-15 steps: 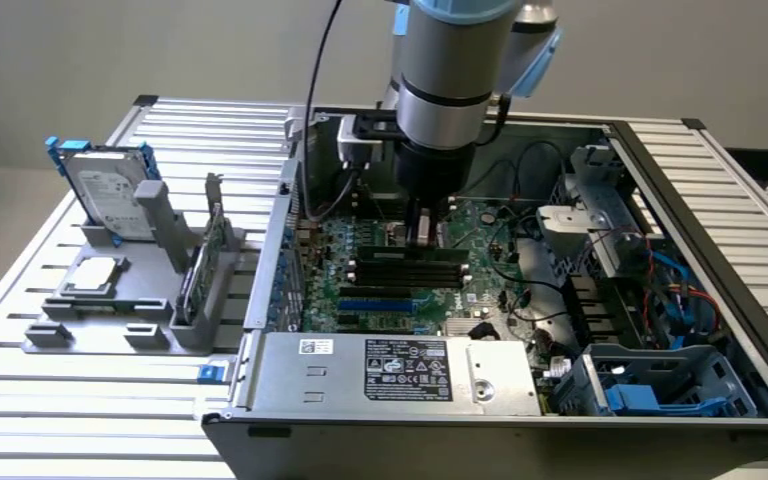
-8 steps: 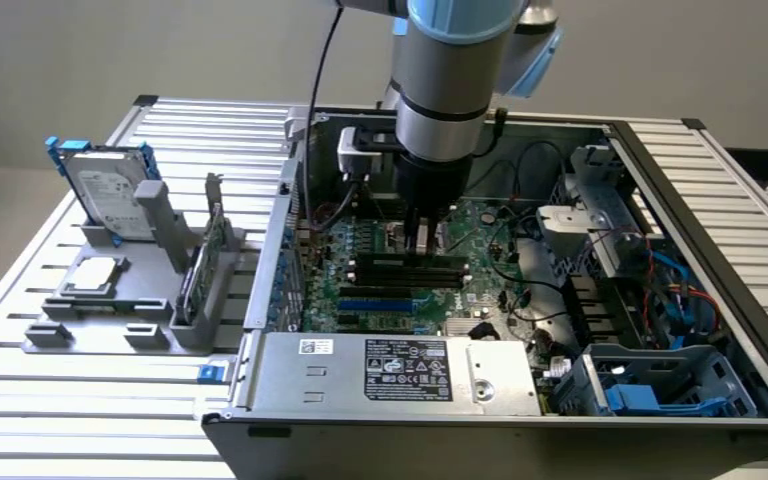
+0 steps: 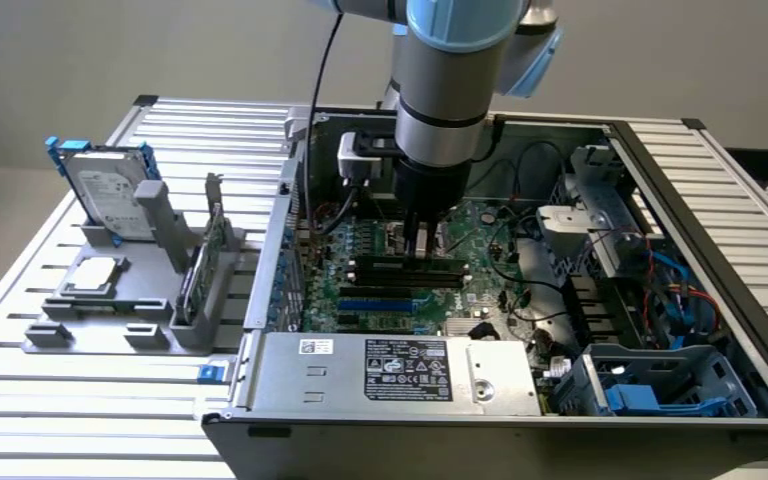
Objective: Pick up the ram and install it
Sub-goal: 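Insert the ram into the slot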
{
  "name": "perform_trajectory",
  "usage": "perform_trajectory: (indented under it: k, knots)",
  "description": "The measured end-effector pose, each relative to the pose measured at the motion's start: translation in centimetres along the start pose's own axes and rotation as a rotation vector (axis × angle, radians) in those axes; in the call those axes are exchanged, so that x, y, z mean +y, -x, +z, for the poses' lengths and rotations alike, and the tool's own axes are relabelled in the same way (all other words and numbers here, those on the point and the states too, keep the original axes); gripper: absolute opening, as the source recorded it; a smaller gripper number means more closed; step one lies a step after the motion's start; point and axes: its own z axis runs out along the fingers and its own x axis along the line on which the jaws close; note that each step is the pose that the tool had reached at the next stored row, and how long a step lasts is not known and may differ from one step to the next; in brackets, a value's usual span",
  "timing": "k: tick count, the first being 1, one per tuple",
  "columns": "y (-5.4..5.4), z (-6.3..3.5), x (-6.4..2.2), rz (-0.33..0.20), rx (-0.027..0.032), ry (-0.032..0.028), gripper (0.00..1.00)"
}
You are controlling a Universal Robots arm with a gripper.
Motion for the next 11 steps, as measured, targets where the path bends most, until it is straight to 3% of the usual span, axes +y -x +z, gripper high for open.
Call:
perform_trajectory:
  k: [6,11]
  knots:
    - [-0.01,0.28,-0.01,-0.001,-0.0006,-0.0073,0.13]
    - [-0.02,0.35,-0.01,-0.001,-0.0007,-0.0074,0.13]
